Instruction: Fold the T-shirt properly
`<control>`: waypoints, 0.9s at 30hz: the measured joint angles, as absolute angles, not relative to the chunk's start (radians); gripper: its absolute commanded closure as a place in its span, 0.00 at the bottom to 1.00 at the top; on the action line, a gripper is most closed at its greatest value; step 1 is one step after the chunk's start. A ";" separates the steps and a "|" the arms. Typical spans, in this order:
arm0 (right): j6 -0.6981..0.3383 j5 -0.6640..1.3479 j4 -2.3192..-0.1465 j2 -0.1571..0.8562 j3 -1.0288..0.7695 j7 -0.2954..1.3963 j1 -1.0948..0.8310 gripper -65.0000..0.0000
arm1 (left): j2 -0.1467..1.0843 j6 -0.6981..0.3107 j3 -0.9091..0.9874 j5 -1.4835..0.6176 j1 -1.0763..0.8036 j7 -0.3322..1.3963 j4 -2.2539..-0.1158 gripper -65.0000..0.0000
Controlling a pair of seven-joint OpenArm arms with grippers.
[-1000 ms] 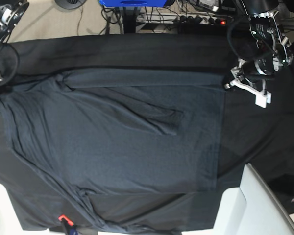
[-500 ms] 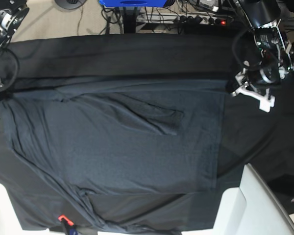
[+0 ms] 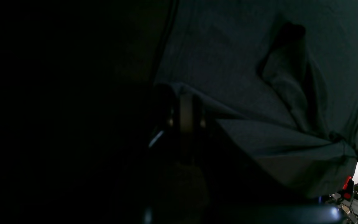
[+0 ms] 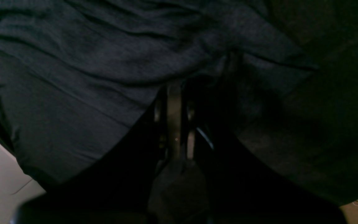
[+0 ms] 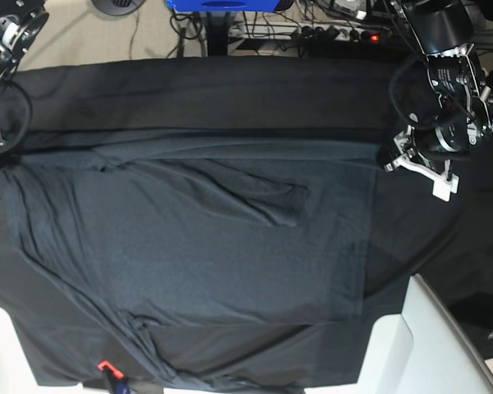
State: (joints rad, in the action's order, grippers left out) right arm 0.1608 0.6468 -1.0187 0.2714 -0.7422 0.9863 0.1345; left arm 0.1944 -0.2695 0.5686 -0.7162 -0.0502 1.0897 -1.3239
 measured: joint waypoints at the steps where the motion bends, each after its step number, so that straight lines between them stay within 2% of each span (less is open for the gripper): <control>1: 0.161 0.647 -1.019 0.271 -0.742 0.986 0.134 1.00 | 0.195 -0.270 0.569 -0.715 -0.046 1.089 -1.319 1.00; 27: 0.161 0.647 -1.019 0.271 -0.742 0.983 0.144 1.00 | 0.199 -0.270 0.545 -0.715 -0.020 1.089 -1.318 1.00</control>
